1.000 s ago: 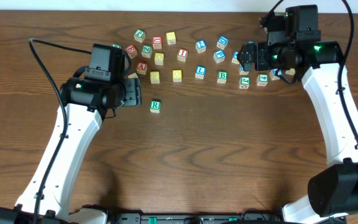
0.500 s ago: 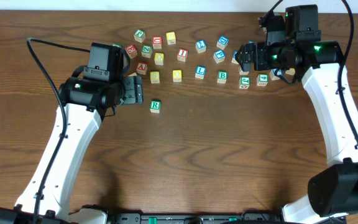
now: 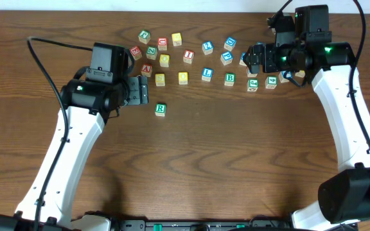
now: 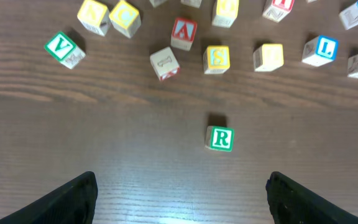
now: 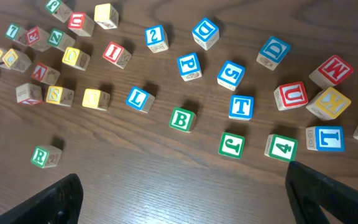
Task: Spell out ROBOT
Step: 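Release the R block on the table and lift the left gripper, then move the right gripper to the yellow O block and grasp it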
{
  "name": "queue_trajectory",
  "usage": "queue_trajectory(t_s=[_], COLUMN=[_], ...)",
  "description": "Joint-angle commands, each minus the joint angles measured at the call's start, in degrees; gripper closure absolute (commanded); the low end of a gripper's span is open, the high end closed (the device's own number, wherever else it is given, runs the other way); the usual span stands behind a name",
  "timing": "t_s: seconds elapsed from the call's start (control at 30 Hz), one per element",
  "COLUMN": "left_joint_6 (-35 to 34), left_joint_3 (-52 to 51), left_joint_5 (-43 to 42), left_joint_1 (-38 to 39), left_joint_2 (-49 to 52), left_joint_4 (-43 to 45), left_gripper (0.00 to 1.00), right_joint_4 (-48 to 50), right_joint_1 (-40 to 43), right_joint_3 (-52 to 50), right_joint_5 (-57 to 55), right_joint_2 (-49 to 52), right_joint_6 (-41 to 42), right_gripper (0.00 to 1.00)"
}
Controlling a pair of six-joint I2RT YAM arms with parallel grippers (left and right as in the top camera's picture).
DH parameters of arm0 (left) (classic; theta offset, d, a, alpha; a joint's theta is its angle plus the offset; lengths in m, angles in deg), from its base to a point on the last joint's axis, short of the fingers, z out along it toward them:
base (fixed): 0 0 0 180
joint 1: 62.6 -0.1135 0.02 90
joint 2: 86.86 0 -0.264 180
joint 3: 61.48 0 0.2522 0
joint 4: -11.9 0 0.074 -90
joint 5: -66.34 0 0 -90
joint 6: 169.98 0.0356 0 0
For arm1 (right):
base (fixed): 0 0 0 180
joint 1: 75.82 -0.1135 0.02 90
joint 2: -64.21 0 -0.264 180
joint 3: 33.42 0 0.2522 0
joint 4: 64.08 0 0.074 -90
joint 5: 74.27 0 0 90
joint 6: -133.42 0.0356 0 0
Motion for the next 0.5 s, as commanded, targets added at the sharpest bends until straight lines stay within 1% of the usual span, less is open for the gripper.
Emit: queue_trajectory(t_s=[0.0,0.13,0.27,0.37,0.47], left_joint_6=[1.0,1.0,1.0,1.0,1.0], left_joint_3=[4.5,5.2,5.2,5.2,5.2], left_joint_5=[0.5,0.5,0.5,0.5,0.6], left_joint_1=[-1.5,-4.5,-7.9,-9.5,-10.4], left_joint_2=[-0.1,-0.1,-0.1,-0.1,-0.1], left_joint_4=[-0.7,-1.0,-1.1,-1.3,-1.4], left_gripper=[0.14,0.14,0.14,0.14,0.14], right_joint_4=[0.1,0.1,-1.2,-3.9,-8.4], right_joint_1=[0.2,-1.3,-3.3,-4.5,-5.3], right_joint_3=[0.9,1.0,2.2,4.7,10.3], right_joint_5=[0.8,0.1,-5.2,-8.5,-9.9], right_joint_2=[-0.2,-0.2,-0.1,-0.1,1.5], right_joint_6=[2.9,7.1,11.7,13.9,14.7], right_gripper=[0.05,0.11,0.13,0.16,0.18])
